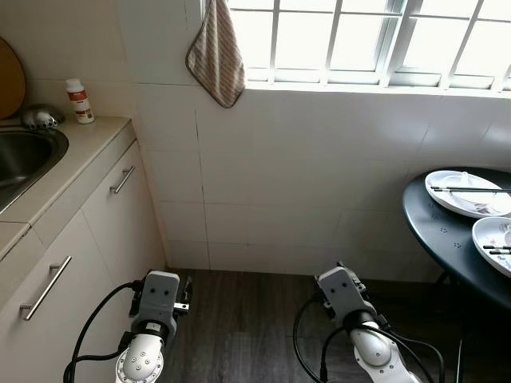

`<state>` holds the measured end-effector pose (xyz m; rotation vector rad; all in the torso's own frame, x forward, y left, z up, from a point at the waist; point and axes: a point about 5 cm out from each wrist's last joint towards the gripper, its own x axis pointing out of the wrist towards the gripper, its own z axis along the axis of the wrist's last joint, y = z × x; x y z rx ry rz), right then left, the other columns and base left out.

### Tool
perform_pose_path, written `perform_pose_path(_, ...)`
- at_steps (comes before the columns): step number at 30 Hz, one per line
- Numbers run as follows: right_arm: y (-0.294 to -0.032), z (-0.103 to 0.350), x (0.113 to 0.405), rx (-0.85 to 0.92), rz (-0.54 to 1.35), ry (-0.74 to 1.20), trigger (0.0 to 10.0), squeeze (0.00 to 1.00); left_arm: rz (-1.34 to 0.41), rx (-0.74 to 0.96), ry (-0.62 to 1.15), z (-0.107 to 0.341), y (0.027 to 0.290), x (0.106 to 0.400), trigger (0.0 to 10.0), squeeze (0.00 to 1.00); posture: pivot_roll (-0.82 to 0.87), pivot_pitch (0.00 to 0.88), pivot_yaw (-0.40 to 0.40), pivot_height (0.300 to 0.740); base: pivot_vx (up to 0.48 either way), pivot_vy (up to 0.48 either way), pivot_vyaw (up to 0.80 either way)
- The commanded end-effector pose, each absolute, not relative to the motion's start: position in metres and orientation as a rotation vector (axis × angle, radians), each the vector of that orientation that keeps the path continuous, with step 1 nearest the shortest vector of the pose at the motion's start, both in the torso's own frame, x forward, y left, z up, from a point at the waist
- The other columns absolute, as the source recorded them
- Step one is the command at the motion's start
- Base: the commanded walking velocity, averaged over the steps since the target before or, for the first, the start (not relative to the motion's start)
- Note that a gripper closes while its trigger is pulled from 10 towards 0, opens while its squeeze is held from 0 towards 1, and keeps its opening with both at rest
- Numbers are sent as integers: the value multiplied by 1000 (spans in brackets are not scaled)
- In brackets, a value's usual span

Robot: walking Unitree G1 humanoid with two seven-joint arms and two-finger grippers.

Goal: Kitchen organization

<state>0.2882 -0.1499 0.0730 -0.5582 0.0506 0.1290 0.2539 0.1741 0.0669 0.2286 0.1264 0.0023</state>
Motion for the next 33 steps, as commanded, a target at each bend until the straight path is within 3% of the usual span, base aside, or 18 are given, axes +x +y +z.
perform_pose_path(1,-147,83,292,-587,122,4,10000,0,-32,213,114,68,169,252,10000,0,26,0,-41,740,0,0,0)
perform_pose_path(7,-144,90,295,-552,142,-33,10000,0,-74,276,121,63,165,250,10000,0,29,0,-37,740,0,0,0)
perform_pose_path(21,-131,96,301,-497,187,-76,10000,0,-54,237,137,58,168,250,10000,0,36,0,-38,740,0,-461,0)
perform_pose_path(33,-128,94,301,-492,241,-80,10000,0,-42,199,138,57,171,251,10000,0,38,0,-38,740,0,0,0)
